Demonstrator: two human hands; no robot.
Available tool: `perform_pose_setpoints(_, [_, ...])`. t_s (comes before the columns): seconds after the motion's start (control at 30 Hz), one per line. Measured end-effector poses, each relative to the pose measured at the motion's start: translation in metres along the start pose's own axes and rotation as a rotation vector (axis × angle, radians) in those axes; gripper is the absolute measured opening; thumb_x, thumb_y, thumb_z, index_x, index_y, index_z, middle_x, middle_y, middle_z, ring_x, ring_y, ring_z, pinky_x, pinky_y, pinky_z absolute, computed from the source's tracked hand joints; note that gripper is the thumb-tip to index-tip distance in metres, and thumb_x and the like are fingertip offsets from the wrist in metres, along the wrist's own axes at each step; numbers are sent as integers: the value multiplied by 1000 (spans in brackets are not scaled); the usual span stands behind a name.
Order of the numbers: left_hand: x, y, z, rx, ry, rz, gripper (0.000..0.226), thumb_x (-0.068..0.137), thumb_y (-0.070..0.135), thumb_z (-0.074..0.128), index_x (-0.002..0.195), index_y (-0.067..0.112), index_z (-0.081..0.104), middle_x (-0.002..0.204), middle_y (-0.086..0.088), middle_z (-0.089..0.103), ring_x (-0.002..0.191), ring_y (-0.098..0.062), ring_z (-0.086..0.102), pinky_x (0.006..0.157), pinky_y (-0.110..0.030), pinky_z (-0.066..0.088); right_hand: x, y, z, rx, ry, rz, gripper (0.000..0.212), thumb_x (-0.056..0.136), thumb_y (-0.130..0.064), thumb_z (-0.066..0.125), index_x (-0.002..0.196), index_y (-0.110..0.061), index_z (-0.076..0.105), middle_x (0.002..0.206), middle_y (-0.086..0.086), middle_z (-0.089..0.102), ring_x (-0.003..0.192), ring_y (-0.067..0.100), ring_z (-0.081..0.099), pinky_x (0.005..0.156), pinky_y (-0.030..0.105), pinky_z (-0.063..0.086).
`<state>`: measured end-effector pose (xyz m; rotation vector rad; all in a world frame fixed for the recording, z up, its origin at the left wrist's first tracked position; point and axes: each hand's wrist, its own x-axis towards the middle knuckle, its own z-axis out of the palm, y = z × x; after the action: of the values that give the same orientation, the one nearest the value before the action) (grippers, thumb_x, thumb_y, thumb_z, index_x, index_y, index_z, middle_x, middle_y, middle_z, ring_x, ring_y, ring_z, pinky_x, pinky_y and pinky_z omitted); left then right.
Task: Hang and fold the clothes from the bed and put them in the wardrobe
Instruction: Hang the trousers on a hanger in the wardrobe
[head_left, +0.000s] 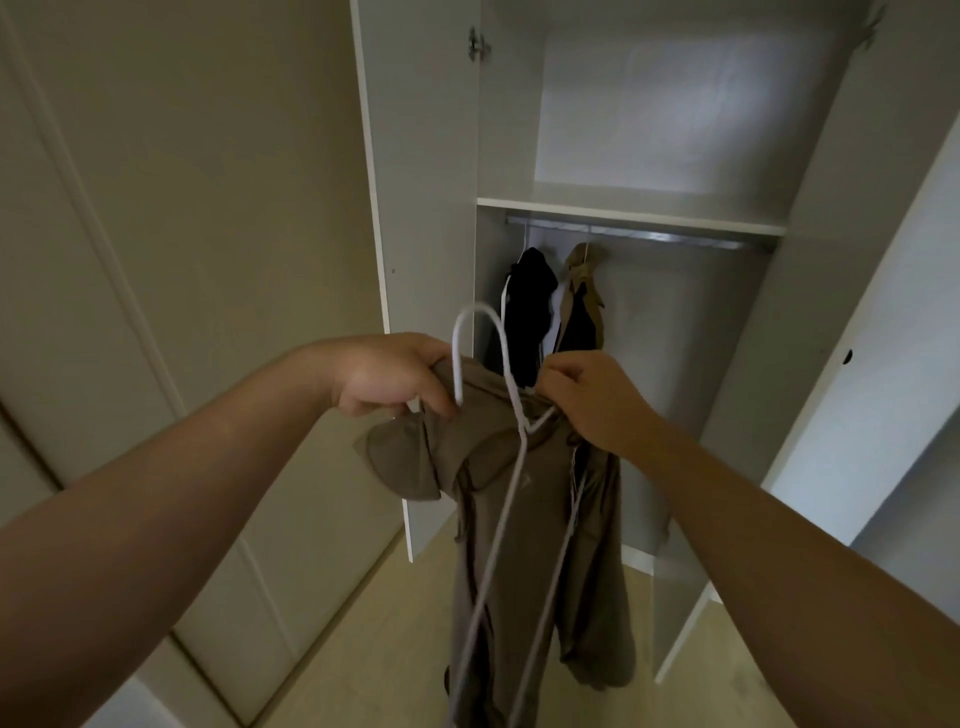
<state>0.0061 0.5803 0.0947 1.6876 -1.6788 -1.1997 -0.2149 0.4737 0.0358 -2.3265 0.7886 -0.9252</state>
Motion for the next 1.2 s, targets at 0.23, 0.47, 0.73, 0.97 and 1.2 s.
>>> perform_pose_setpoints(0.23, [22, 40, 9, 226, 328, 88, 27, 82, -6, 52, 82, 19, 63, 86, -8, 66, 81, -22, 62, 71, -31, 52, -2, -16, -1, -78, -372, 44, 21, 99, -30, 54, 118, -32, 63, 88, -17, 67, 80, -2, 66, 79, 19, 52])
perform_pose_setpoints(0.47, [45, 48, 8, -524, 319, 120, 15, 91, 18, 61, 102, 11, 69, 87, -1, 68, 71, -12, 67, 62, -24, 56, -2, -24, -1, 210, -435, 214, 24, 87, -37, 73, 104, -21, 74, 104, -1, 75, 103, 16, 68, 102, 32, 51])
perform_pose_setpoints(0.73, [55, -24, 35, -925, 494, 42, 41, 82, -8, 42, 114, 7, 64, 111, -12, 64, 104, -32, 68, 85, -45, 59, -3, -11, 4, 613, -93, 431, 8, 81, -27, 74, 88, -26, 78, 93, 5, 75, 98, 32, 69, 96, 46, 56])
perform_pose_setpoints(0.97, [49, -97, 101, -627, 279, -58, 34, 69, -11, 61, 70, 21, 70, 73, -4, 66, 68, -14, 61, 53, -22, 45, 1, -3, -4, 804, 101, 595, 11, 91, -22, 71, 95, -14, 76, 101, 14, 76, 104, 35, 69, 104, 48, 51])
perform_pose_setpoints(1.2, [67, -98, 123, -454, 289, -72, 10, 90, 19, 73, 95, 27, 72, 90, 10, 76, 94, -14, 66, 73, -21, 50, 1, -2, -4, 868, 76, 623, 12, 89, -21, 74, 93, -11, 79, 101, 16, 76, 99, 34, 72, 92, 41, 57])
